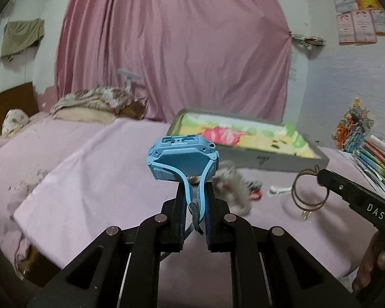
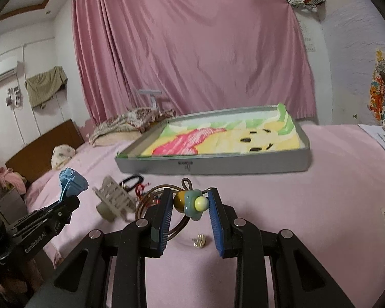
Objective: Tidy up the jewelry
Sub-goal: 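Carry both items into the gray tray and open both grippers, then withdraw both grippers from the tray, then grasp the beige claw hair clip with the left gripper while the right gripper grasps the gold charm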
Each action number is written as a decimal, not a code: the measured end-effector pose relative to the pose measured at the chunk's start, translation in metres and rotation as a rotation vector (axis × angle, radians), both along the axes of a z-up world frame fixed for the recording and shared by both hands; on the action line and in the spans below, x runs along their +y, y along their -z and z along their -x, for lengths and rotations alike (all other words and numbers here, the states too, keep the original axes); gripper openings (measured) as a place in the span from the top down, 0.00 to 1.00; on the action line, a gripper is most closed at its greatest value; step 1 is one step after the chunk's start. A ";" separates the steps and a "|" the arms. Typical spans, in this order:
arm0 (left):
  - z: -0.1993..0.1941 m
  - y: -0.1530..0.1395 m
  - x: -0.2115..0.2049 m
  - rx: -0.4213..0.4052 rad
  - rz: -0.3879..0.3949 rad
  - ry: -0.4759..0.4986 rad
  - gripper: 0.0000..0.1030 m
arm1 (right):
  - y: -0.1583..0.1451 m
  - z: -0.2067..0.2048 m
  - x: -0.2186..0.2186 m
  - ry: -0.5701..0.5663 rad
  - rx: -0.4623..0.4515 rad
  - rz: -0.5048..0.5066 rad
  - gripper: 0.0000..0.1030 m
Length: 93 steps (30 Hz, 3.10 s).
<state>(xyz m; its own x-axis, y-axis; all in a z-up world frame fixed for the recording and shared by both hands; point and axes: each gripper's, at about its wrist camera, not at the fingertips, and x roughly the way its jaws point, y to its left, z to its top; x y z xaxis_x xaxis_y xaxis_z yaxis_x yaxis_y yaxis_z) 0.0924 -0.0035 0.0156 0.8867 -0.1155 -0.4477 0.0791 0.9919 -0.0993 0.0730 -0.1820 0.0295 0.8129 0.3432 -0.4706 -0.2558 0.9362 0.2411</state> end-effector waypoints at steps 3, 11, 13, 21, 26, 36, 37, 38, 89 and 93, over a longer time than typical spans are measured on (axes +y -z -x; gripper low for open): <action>-0.011 -0.012 -0.007 -0.026 0.009 0.028 0.91 | -0.008 -0.004 -0.003 0.020 -0.029 -0.013 0.74; -0.054 -0.044 -0.024 -0.066 0.021 0.083 0.91 | -0.036 -0.029 -0.008 0.062 -0.051 -0.026 0.74; -0.068 -0.050 -0.026 -0.066 0.029 0.090 0.91 | -0.042 -0.038 -0.010 0.071 -0.056 -0.027 0.74; -0.140 -0.063 -0.031 0.055 0.059 0.104 0.91 | -0.053 -0.095 -0.021 0.096 -0.022 -0.019 0.74; -0.193 -0.046 -0.037 0.218 0.069 0.128 0.91 | -0.040 -0.134 -0.027 0.096 0.068 -0.020 0.74; -0.240 -0.013 -0.056 0.467 -0.002 0.147 0.90 | -0.007 -0.175 -0.030 0.100 0.251 0.011 0.74; -0.244 -0.009 -0.058 0.498 -0.008 0.155 0.90 | -0.002 -0.178 -0.029 0.096 0.277 0.019 0.74; -0.248 -0.004 -0.060 0.530 -0.008 0.161 0.89 | 0.001 -0.179 -0.029 0.092 0.297 0.023 0.74; -0.045 -0.017 0.009 0.010 0.037 0.127 0.09 | -0.023 0.001 -0.014 0.138 -0.125 0.072 0.00; -0.037 -0.010 0.009 -0.003 -0.005 0.119 0.09 | -0.015 0.005 -0.011 0.128 -0.110 0.092 0.00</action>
<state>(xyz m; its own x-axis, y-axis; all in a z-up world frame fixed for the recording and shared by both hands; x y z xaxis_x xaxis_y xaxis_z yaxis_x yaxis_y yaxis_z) 0.1297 0.0059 0.0255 0.8683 -0.2174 -0.4458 0.1964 0.9761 -0.0935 0.0677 -0.1925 0.0448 0.8953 0.1931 -0.4014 -0.1532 0.9797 0.1297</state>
